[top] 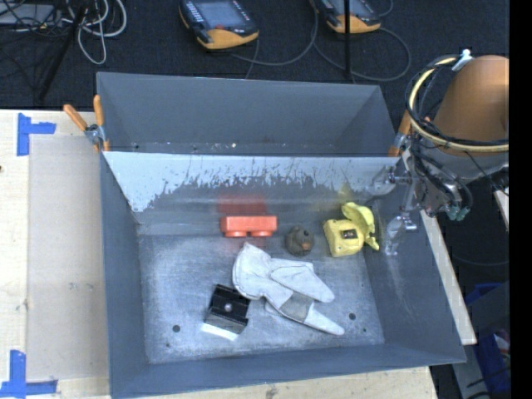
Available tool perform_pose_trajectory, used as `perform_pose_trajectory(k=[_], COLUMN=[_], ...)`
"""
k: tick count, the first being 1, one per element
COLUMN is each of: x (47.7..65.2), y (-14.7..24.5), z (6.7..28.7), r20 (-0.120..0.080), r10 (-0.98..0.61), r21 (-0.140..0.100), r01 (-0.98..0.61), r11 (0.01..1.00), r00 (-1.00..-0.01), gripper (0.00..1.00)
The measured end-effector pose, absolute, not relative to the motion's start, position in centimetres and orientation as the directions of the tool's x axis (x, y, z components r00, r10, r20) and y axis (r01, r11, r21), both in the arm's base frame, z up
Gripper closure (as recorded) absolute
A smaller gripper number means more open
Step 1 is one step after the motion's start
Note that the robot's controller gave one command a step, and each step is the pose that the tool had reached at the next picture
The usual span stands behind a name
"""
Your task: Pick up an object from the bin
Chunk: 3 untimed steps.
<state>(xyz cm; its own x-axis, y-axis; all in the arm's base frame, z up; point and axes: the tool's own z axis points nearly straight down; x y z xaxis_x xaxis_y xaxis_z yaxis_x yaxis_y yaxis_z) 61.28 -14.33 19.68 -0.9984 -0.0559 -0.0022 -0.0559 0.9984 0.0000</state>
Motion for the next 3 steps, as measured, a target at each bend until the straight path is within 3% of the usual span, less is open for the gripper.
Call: perform_pose_trajectory(k=[1, 2, 3], x=[60.3, 60.18, 60.21], y=[-10.79, -10.72, -10.84], z=[11.52, 11.45, 11.44], r20=[-0.004, 0.002, 0.0], r10=[0.005, 0.003, 0.004], r21=[0.001, 0.003, 0.001], r01=[0.005, 0.003, 0.004], r11=[1.0, 1.0, 1.0], r00=[-1.0, -1.0, -1.0], gripper=[1.0, 0.0, 0.0])
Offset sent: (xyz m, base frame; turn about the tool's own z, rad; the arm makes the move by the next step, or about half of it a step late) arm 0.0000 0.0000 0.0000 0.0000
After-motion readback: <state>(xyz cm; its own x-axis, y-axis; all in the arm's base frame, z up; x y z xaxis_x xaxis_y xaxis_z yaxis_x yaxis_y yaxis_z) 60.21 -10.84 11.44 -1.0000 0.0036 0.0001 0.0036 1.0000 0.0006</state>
